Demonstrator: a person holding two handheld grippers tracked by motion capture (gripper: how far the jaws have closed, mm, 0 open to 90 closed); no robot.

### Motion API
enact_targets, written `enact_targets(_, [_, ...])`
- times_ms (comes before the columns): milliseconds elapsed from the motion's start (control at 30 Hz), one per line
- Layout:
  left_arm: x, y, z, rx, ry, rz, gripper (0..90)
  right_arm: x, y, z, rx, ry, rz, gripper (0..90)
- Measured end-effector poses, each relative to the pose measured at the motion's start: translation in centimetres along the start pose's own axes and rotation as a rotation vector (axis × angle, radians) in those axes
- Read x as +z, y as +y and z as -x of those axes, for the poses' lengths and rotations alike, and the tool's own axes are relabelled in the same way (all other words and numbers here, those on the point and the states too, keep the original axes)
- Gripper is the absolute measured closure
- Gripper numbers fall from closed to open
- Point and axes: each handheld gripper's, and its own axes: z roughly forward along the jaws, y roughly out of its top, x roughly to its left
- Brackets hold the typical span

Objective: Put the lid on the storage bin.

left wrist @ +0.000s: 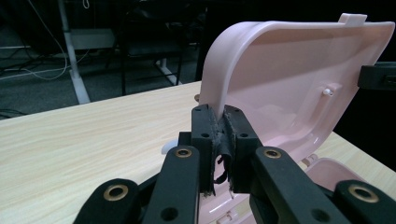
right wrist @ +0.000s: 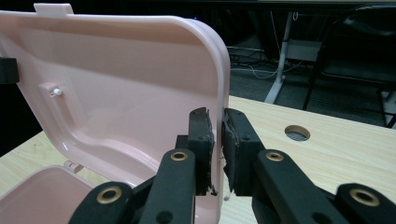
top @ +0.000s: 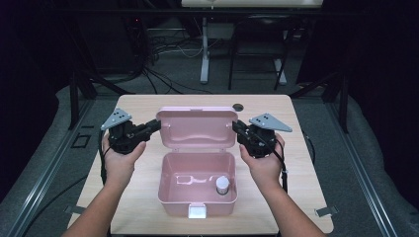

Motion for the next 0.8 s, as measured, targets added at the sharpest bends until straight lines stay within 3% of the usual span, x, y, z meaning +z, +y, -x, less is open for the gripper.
enact_targets(800, [-1.2,-0.3,0.6,0.021,-0.026,0.002,83.1,-1.6,-0.6,-0.7,-0.013,0.017,0.01,80.2])
